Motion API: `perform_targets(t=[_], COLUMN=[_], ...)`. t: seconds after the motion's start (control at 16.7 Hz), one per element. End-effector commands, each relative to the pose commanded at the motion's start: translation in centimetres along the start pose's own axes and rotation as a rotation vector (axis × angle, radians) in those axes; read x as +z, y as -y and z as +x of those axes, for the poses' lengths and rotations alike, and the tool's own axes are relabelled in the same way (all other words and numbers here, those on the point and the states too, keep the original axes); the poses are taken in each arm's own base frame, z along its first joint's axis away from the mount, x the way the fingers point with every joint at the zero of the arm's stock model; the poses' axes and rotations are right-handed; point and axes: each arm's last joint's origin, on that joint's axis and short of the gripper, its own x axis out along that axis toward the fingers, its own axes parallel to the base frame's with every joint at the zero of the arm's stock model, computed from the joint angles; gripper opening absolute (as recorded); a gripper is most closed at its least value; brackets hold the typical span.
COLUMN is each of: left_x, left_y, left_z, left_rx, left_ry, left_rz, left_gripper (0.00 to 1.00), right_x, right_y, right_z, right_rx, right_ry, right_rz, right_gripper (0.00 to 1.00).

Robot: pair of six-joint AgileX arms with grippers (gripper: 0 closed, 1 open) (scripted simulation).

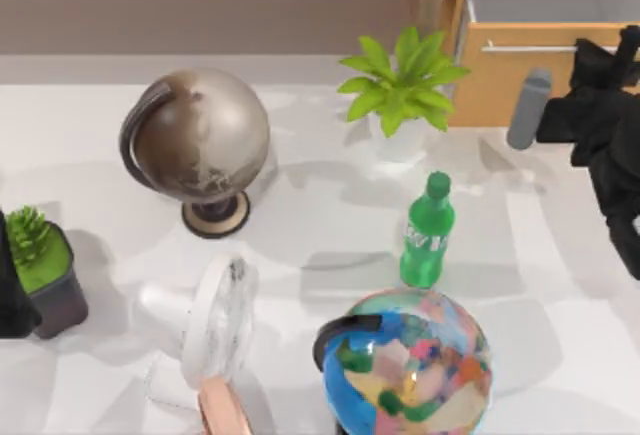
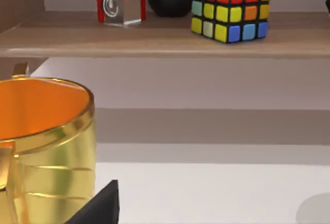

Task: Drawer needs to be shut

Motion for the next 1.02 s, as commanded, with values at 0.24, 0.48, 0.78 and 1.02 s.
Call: perform_targets(t=[0.24,0.48,0.78,1.02], left_x=[0.0,0.0,0.0,0.0], left_y=[0.0,0.0,0.0,0.0], left_z=[0.0,0.0,0.0,0.0], left_rx=[0.0,0.0,0.0,0.0], left_ry=[0.0,0.0,0.0,0.0], left_rz=[0.0,0.0,0.0,0.0], left_gripper=[1.0,1.0,1.0,1.0], right_x=[0.0,-0.1,-0.5,-0.2], right_y=[0.0,0.3,0.3,0.0], right_z=[0.7,1.4,4.6,6.5], right_rx=[0.003,-0.009,-0.006,0.005], right_ry=[0.001,-0.009,-0.024,-0.008], right_rz=[-0.002,0.003,-0.004,-0.003], right_gripper=[0.0,0.0,0.0,0.0])
